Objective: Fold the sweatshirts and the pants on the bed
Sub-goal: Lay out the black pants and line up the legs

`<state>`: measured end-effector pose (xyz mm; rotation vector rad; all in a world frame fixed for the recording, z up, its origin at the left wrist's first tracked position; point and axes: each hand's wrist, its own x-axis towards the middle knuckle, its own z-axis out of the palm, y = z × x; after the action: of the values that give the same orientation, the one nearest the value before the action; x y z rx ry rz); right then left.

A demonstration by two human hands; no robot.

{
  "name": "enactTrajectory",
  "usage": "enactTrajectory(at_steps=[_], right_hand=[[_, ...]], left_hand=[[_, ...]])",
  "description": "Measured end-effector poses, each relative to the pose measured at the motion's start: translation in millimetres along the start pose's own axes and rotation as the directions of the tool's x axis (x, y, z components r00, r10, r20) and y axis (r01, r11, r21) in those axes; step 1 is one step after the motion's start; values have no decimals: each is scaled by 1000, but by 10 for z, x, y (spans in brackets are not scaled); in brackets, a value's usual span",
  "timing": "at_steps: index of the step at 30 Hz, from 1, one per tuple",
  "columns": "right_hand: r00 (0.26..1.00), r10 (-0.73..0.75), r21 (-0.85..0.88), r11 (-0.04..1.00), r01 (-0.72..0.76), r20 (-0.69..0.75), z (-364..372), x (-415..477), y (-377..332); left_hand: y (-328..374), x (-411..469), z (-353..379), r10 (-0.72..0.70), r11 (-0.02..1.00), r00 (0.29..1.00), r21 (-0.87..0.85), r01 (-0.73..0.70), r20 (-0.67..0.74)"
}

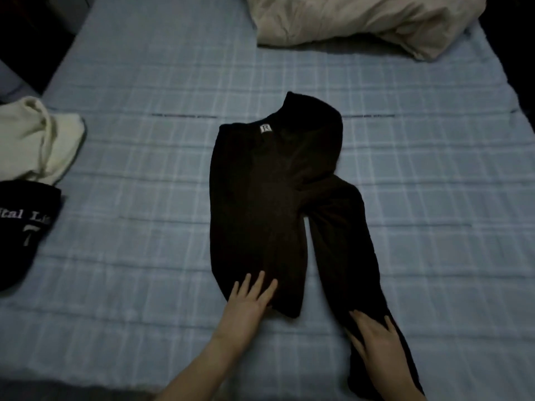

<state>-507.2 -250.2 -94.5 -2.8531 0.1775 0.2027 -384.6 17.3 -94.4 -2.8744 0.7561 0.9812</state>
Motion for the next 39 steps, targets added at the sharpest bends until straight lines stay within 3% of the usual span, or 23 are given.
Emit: enactTrajectory(at_steps=[3, 5, 6, 8, 10, 11, 13, 16, 20, 26, 30, 32, 36, 39], right_hand=[[983, 166, 4, 986, -166, 78, -4, 150, -249], [989, 145, 122, 982, -144, -2, 5, 322, -460], [990, 140, 231, 964, -129, -32, 2, 421, -617], [990, 138, 435, 893, -119, -12, 48, 613, -913], [984, 172, 542, 823, -170, 48, 188, 748, -1131], [973, 208, 563, 794, -227, 98, 267, 782, -1212], [946, 277, 561, 762, -322, 167, 410, 773, -1329], [945, 305, 559, 767, -316, 117, 512, 668, -1366], [981, 190, 591, 787, -175, 38, 425, 527, -1297], [999, 21, 611, 792, -1, -25, 86, 547, -1325], [986, -16, 637, 762, 118, -164, -276, 723, -1380], [978, -21, 682, 713, 160, -207, -523, 789, -1420], [985, 117, 873, 485, 56, -128, -1032, 823, -1516], [983, 167, 916, 401, 3, -76, -1361, 816, -1523]], left_hand=[[-193, 99, -66, 140, 990, 990, 8, -140, -1], [-338, 89, -180, 275, 951, 948, -103, -293, -161], [-435, 61, -213, 266, 921, 911, -196, -337, -315], [-679, 30, -201, 10, 866, 840, -415, -278, -542], [-894, -20, -95, -324, 701, 840, -707, -95, -435], [-950, -31, -11, -397, 574, 863, -818, -33, -313], [-952, -50, 165, -344, 399, 922, -917, -29, -179], [-819, -51, 361, -212, 273, 966, -958, -87, -148], [-646, -61, 327, -306, 82, 946, -993, -83, -104], [-554, -251, -196, -347, 160, 895, -958, -240, -282], [-558, -375, -578, -317, 68, 894, -948, -312, -317], [-544, -429, -793, -328, 41, 893, -949, -313, -309], [-387, -636, -1223, -384, -43, 878, -944, -328, -287], [-197, -832, -1479, -402, -234, 890, -916, -326, -214]])
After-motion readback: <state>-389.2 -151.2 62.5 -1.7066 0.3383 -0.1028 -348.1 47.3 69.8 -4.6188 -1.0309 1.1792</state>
